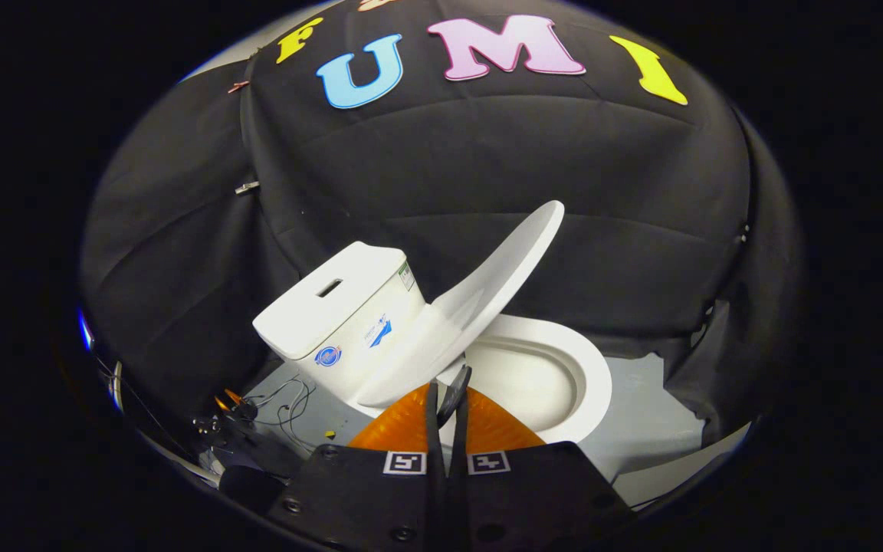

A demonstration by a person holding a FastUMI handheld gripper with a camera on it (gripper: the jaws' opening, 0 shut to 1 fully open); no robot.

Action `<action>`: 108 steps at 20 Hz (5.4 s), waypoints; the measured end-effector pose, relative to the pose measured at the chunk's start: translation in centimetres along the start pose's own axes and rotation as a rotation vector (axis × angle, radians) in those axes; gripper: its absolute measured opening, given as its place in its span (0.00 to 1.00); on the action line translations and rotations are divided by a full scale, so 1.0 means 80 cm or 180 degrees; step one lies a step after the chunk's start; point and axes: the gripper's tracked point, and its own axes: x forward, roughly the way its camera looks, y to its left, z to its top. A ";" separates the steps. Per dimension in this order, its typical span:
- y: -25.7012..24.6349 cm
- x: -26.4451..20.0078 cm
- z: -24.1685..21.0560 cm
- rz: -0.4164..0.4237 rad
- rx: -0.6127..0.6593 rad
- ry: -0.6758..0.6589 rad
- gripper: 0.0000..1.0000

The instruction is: Open the toilet lid.

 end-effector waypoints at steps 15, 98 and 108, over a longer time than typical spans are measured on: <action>0.156 0.021 0.076 0.0115 -0.0723 -0.0498 0.05; -0.206 -0.118 0.134 -0.1366 -0.0404 -0.3008 0.99; -0.196 -0.092 0.120 -0.1290 -0.0331 -0.2900 0.98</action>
